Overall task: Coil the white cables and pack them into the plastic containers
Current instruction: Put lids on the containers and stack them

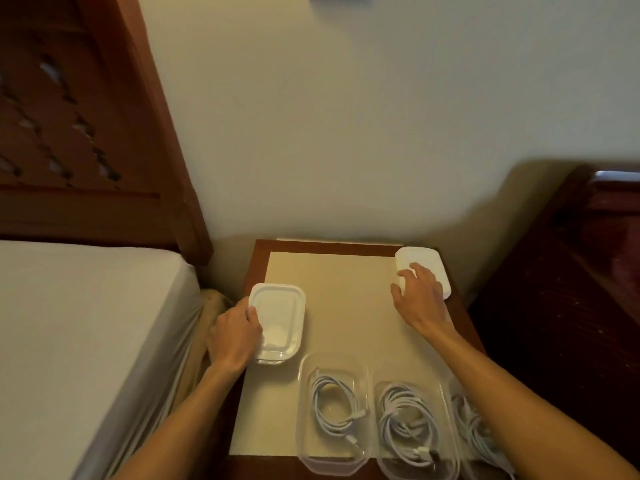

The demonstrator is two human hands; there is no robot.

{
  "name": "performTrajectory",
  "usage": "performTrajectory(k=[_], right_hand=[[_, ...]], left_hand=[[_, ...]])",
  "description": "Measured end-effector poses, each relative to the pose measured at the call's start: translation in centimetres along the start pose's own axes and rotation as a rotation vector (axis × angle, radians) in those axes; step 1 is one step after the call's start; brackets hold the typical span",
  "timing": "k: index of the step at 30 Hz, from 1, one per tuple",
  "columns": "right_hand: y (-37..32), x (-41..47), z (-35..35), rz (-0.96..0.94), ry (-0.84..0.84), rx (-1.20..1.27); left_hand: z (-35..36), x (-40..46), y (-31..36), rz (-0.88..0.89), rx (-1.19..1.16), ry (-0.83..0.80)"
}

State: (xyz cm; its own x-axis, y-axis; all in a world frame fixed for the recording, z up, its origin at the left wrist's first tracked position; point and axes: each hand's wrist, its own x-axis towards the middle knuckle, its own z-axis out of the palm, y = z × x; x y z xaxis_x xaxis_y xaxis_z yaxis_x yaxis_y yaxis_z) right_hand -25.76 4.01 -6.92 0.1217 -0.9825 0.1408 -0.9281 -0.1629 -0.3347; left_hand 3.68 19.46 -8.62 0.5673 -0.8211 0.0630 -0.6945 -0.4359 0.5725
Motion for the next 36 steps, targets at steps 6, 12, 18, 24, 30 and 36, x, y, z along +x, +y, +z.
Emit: performTrajectory(k=[6, 12, 18, 24, 30, 36], right_hand=[[1.9, 4.6, -0.2, 0.297, -0.133, -0.134], [2.1, 5.2, -1.2, 0.428, -0.176, -0.043], [1.9, 4.3, -2.1, 0.459, -0.211, 0.039], [1.3, 3.1, -2.3, 0.456, -0.394, -0.070], [1.1, 2.1, -1.7, 0.421, -0.368, -0.099], [-0.4, 0.1, -3.9, 0.302, -0.124, 0.073]], left_hand=[[-0.2, -0.8, 3.5, 0.131, 0.158, 0.179], [3.0, -2.2, 4.7, 0.268, 0.309, -0.205], [3.2, -2.6, 4.4, 0.284, 0.318, -0.165], [3.2, -2.7, 4.5, 0.287, 0.341, -0.158], [3.4, -2.7, 4.3, 0.288, 0.338, -0.150], [3.3, -2.8, 4.2, 0.285, 0.339, -0.153]])
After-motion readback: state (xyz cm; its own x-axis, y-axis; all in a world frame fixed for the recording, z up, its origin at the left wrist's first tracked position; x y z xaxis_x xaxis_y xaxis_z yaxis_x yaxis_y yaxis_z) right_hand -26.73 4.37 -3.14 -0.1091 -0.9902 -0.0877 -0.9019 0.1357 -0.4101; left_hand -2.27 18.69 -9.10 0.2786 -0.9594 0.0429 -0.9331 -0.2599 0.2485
